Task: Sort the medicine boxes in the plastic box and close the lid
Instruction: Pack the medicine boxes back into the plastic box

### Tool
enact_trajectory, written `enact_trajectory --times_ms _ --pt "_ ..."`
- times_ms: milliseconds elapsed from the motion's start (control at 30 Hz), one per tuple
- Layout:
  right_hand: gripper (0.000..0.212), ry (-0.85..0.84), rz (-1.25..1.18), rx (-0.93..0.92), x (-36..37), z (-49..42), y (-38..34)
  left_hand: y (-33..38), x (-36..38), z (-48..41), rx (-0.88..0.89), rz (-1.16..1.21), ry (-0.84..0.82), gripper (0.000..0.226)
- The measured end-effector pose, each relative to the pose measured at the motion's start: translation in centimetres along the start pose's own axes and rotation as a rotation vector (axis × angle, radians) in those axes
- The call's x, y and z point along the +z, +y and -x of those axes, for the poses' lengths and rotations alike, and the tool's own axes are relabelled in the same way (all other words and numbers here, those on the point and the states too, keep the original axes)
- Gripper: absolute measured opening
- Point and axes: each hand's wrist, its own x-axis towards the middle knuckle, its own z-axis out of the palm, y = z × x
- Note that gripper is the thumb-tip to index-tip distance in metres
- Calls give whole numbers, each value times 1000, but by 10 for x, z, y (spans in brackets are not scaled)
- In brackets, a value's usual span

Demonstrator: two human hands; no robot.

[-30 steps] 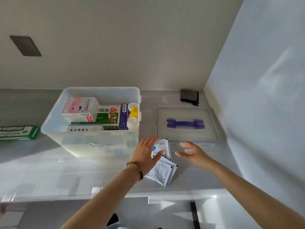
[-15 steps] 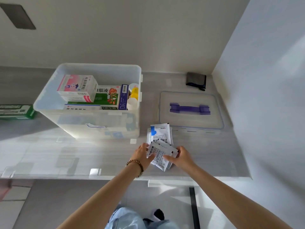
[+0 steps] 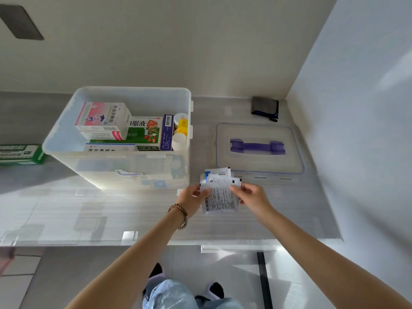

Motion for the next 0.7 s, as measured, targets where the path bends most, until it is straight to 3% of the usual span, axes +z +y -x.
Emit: enact_trajectory --times_ms 167,367,533,700 --pt "21 69 -58 -23 9 -22 -13 9 2 -11 -73 124 82 34" --pt "41 116 53 -23 19 -32 -3 1 13 -13 -117 189 209 33" --pt "55 151 56 141 22 -41 7 -4 20 -20 -129 207 300 34" --pt "44 85 139 174 22 -45 1 -5 23 -24 -184 132 263 53"
